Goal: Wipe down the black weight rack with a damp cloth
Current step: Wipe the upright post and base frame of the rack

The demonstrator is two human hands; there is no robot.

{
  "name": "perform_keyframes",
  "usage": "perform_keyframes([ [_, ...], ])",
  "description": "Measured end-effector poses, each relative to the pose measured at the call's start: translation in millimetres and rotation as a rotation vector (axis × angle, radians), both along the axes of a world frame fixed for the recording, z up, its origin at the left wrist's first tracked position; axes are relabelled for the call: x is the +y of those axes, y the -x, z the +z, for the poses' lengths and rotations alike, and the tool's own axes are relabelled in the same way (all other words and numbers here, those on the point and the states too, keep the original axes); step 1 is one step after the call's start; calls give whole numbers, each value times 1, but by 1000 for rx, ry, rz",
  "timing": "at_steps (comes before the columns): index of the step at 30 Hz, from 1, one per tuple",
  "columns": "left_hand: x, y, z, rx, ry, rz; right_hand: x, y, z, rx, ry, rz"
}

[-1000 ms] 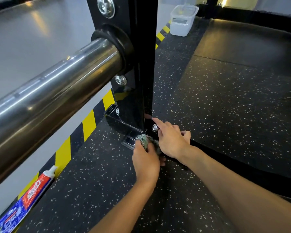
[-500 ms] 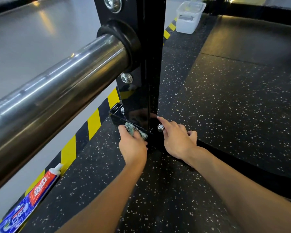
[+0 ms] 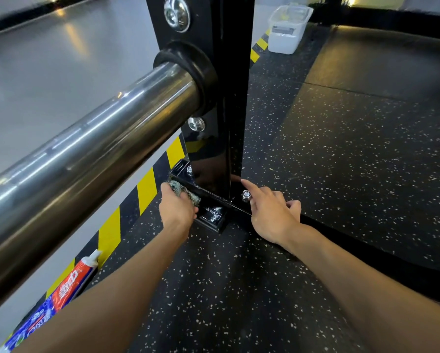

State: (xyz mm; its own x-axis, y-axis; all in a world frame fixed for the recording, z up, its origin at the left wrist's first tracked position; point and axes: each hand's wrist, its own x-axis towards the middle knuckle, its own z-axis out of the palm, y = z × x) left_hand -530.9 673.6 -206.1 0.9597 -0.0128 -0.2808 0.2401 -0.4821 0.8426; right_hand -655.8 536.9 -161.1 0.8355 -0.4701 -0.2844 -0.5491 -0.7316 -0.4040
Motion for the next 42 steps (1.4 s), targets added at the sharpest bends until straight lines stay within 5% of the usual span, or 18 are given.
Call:
perform_keyframes([
  [7, -22, 72, 3, 10, 18, -231, 3, -2, 4, -32, -50, -34],
  [10, -33, 117, 14, -15, 89, -417, -5, 8, 8, -144, -242, -143],
  [16, -17, 63, 20, -128, 59, -178, -11, 46, 2, -142, 62, 101],
  [23, -5, 1, 10, -93, -39, 10, -12, 39, -1, -24, 105, 157],
  [32, -35, 80, 1, 105, 23, -142, -9, 39, 1, 11, 102, 161],
  [37, -46, 127, 25, 249, 134, -349, -1, 54, 11, -51, -48, -4],
  [40, -37, 147, 61, 240, 196, -632, 14, 83, 26, -178, -288, -301],
  [42, -32, 161, 95, 262, 248, -627, 26, 109, 43, -198, -496, -459],
])
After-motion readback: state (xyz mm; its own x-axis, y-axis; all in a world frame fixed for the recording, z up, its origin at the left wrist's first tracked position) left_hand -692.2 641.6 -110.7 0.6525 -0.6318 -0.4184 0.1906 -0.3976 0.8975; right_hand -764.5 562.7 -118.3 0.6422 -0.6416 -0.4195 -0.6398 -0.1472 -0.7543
